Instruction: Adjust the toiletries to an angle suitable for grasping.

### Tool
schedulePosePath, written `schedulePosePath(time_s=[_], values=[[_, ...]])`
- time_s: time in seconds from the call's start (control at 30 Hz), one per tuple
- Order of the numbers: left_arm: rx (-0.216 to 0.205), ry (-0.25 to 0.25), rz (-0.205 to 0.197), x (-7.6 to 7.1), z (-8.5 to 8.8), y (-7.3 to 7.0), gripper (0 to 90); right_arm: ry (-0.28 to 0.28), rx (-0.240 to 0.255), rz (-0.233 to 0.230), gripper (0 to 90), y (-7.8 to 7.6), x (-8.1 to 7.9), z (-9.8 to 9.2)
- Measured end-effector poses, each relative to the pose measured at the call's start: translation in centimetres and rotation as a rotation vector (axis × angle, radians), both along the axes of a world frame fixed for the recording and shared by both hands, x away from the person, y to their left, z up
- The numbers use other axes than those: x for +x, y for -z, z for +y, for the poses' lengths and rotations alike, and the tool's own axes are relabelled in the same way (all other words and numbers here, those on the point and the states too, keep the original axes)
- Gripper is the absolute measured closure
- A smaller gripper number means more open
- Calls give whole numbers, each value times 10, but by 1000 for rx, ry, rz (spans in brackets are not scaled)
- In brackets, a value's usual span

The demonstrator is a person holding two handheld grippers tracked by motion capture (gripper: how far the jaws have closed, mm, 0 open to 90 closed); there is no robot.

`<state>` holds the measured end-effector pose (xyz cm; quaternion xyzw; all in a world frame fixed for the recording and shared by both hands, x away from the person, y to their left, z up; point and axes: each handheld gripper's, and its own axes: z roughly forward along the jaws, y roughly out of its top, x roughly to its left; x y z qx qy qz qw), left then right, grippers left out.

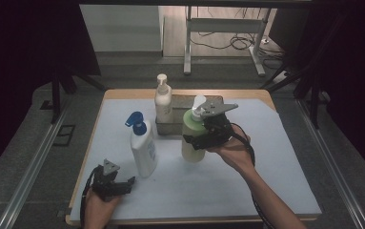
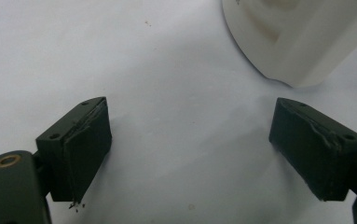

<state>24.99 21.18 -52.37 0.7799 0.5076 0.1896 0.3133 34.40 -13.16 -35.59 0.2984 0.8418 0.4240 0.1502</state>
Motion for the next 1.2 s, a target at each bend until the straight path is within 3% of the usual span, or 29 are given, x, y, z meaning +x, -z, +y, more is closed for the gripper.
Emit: schedulePosePath(time_s=[0.5, 1.2], values=[[0, 0, 1, 0, 0, 0, 127, 51, -1, -19, 125, -17, 21, 4], [0, 0, 1, 0, 0, 0, 127, 110, -10, -39, 125, -29, 53, 14]])
